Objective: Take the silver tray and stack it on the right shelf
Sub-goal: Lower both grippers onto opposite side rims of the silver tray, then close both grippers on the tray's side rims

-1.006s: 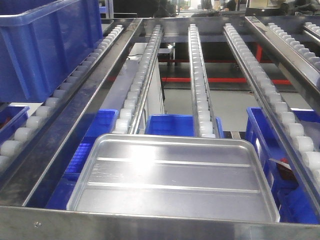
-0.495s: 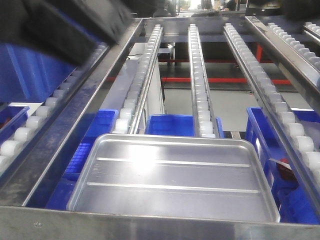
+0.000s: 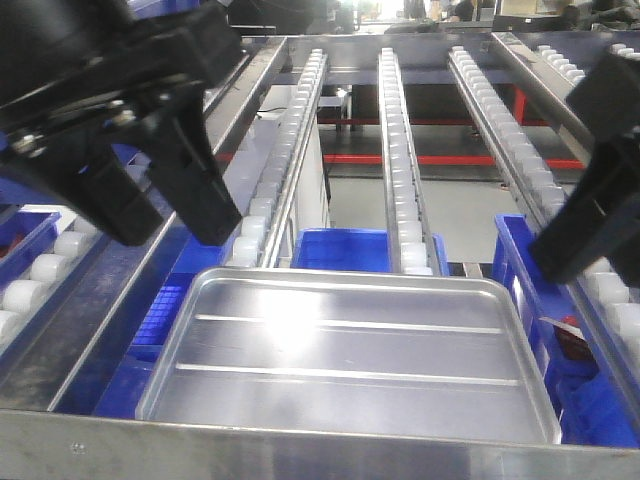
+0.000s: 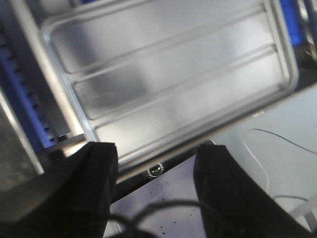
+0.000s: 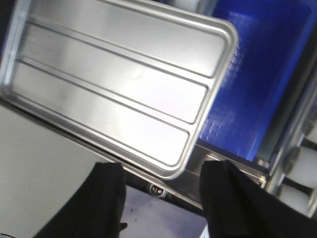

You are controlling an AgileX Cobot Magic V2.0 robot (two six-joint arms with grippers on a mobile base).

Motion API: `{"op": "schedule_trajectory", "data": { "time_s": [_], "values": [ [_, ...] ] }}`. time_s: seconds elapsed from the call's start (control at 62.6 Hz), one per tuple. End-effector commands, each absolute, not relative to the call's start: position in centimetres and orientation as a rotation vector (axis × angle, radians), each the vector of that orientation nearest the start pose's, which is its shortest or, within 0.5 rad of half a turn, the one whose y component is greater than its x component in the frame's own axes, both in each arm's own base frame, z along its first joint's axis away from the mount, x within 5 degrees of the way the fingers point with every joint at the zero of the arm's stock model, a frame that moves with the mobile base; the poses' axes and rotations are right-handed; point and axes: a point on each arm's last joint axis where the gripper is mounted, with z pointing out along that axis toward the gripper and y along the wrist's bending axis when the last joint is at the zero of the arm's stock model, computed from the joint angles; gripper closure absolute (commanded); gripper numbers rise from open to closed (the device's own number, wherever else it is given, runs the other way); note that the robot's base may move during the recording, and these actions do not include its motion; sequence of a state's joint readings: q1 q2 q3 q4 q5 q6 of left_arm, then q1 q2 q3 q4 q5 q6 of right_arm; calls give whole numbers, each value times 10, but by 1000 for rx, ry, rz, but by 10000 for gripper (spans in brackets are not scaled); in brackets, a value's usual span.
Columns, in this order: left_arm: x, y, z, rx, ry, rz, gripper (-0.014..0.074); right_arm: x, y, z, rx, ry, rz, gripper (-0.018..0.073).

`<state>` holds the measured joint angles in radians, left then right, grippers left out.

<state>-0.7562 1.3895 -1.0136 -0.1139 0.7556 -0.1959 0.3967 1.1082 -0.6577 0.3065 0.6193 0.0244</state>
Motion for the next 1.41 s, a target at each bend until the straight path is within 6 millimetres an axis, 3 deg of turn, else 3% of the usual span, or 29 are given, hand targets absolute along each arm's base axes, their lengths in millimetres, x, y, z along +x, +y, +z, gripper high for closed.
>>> {"op": "schedule_trajectory", "data": {
  "time_s": [0.0, 0.255, 0.367, 0.511, 1.389],
  "values": [
    [208, -200, 295, 539, 2575, -429, 333, 195, 94, 263, -195, 2547, 474, 103],
    [224, -204, 274, 445, 2641, -293, 334, 229, 104, 252, -134, 2681, 235, 103],
    [228, -206, 270, 416, 2640, -282, 333, 238, 114, 247, -59, 2669, 244, 103],
    [233, -210, 262, 383, 2654, -277, 333, 241, 125, 239, -71, 2660, 272, 103],
    [255, -228, 203, 338, 2734, -200, 333, 263, 137, 182, -55, 2779, 212, 103]
  ]
}}
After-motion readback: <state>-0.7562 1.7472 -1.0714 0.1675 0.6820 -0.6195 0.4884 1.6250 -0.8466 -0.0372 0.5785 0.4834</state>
